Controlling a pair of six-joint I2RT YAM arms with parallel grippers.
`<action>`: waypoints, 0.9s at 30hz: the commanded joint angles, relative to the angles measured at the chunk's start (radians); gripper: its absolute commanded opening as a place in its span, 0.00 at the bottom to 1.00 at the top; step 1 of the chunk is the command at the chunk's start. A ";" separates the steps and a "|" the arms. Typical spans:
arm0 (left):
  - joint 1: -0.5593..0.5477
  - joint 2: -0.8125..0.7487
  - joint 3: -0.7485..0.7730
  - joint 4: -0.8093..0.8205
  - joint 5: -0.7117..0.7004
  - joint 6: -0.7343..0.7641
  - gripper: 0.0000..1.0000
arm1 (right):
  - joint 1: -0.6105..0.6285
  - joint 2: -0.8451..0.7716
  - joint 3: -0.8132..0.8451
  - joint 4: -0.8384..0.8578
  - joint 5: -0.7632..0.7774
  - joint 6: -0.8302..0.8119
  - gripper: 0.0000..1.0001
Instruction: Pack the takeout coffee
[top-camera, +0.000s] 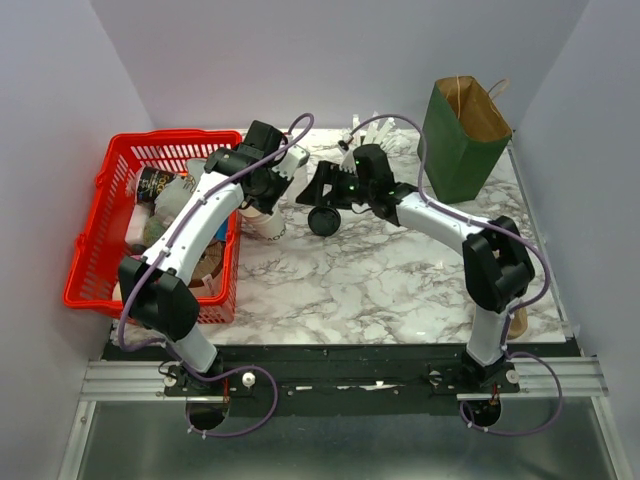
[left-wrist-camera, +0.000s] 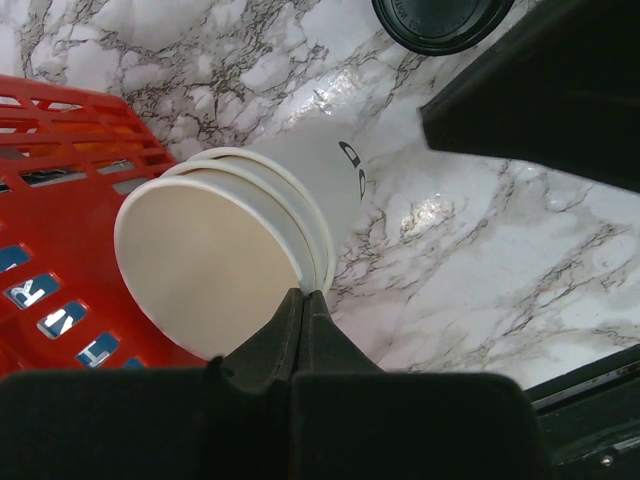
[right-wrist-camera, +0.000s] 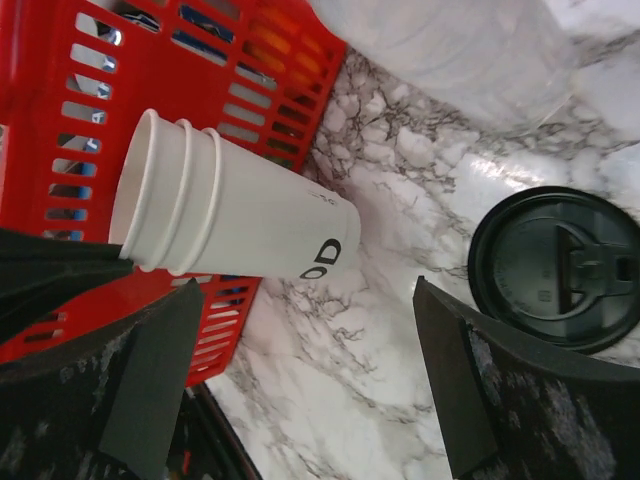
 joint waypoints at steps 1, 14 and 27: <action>0.008 -0.035 -0.006 0.001 0.042 -0.056 0.00 | 0.035 0.078 0.077 0.092 -0.030 0.139 0.95; 0.038 -0.023 0.017 -0.015 0.081 -0.072 0.00 | 0.080 0.194 0.161 0.166 -0.112 0.256 0.95; 0.044 -0.012 0.011 -0.015 0.065 -0.072 0.00 | 0.078 0.214 0.123 0.190 -0.132 0.315 0.93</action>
